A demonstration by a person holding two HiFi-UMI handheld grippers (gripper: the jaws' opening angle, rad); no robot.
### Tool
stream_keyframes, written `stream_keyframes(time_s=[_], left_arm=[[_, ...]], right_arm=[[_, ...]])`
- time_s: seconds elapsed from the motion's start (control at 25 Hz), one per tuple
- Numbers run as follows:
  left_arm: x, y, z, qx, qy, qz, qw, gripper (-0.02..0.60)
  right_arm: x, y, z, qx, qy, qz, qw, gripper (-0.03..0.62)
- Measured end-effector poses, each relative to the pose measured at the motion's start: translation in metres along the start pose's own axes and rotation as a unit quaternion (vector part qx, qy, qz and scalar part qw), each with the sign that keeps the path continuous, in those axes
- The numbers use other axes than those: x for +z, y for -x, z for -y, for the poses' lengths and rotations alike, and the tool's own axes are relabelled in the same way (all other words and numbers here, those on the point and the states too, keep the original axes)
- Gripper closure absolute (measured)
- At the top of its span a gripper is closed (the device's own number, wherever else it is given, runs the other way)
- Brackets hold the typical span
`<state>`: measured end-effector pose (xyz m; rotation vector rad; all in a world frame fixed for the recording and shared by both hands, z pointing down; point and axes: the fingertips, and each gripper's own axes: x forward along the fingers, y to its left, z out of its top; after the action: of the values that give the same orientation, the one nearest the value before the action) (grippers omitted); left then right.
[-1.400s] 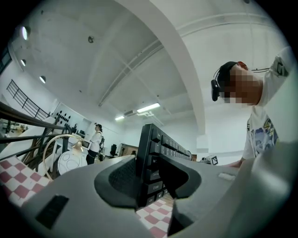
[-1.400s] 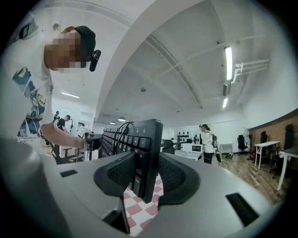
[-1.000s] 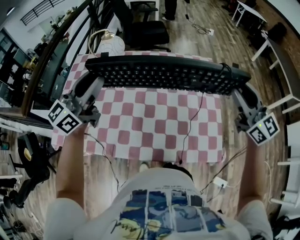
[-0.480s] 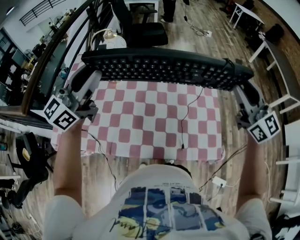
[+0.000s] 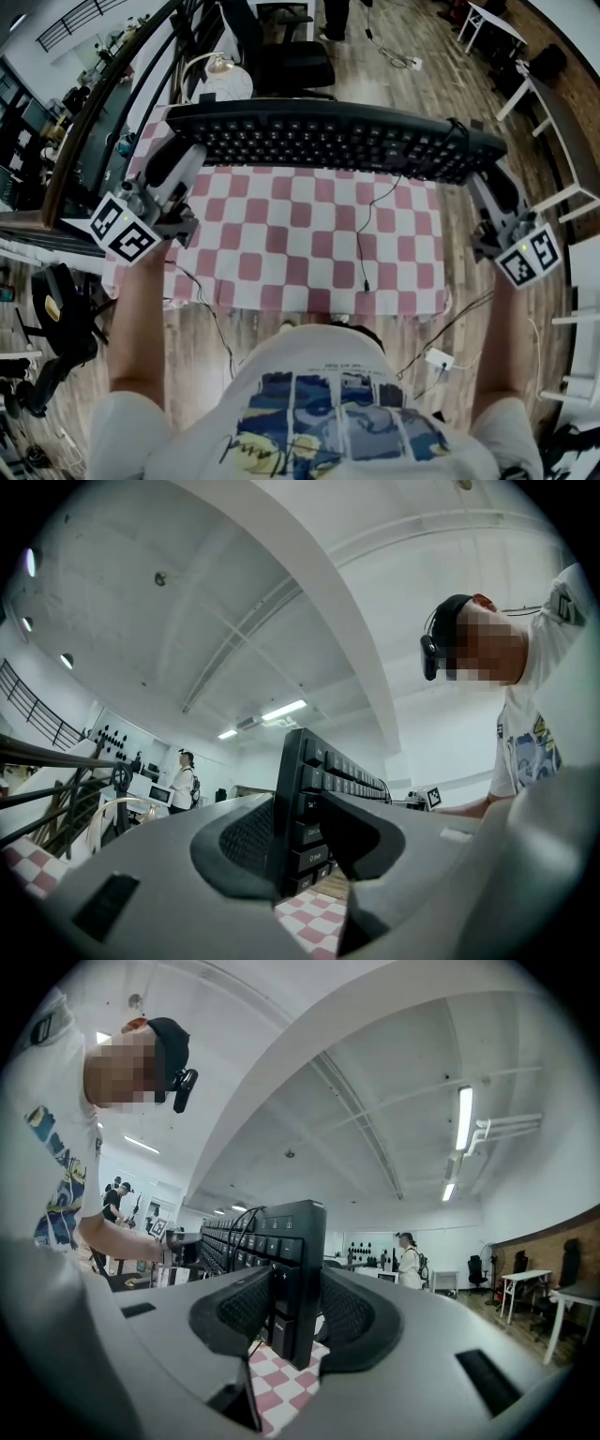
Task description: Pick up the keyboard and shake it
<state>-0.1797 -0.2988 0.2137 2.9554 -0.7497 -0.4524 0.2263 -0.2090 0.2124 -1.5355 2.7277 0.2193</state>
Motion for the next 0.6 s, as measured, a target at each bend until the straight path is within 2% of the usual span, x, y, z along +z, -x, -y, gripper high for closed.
stream_keyframes(time_s=[0.6], left_arm=[[-0.028, 0.006, -0.009, 0.022, 0.08, -0.07, 0.9941, 0.439]], right_arm=[[-0.027, 0.001, -0.006, -0.007, -0.084, -0.085, 0.993, 0.444]])
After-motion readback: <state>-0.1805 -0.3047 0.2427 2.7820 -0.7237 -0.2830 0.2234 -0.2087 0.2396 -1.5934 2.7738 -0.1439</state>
